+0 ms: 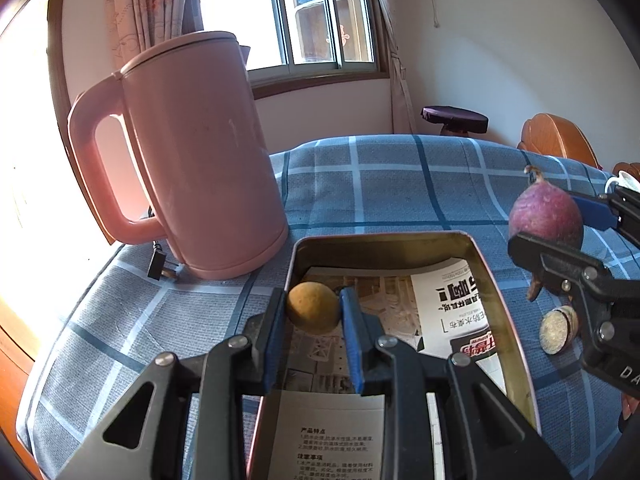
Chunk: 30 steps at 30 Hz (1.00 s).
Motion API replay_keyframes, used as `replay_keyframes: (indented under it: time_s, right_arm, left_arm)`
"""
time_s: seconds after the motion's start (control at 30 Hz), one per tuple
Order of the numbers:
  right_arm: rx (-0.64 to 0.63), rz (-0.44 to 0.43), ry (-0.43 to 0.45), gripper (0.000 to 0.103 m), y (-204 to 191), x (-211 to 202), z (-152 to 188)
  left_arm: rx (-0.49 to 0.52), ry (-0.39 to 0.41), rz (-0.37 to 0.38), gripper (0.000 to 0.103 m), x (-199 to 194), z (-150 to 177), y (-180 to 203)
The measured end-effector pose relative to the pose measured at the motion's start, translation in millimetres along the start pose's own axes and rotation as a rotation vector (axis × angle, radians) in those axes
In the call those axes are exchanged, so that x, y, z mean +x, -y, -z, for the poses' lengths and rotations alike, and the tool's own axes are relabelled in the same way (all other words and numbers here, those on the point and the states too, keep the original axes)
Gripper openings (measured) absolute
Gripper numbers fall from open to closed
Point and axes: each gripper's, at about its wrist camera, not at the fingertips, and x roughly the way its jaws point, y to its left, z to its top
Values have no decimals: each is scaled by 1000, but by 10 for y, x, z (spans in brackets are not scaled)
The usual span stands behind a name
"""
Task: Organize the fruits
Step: 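Lower and release the yellow fruit in the tin while the right tool releases the radish there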
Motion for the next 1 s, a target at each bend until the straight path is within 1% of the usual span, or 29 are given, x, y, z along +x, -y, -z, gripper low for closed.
replay_keyframes:
  time_s: [0.53, 1.0]
  right_arm:
    - [-17, -47, -31, 54, -210, 226, 61]
    - [-29, -61, -70, 54, -270, 356, 126]
  left_arm:
    - [22, -39, -10, 29, 122, 31, -18]
    - [53, -40, -29, 29, 131, 38, 26]
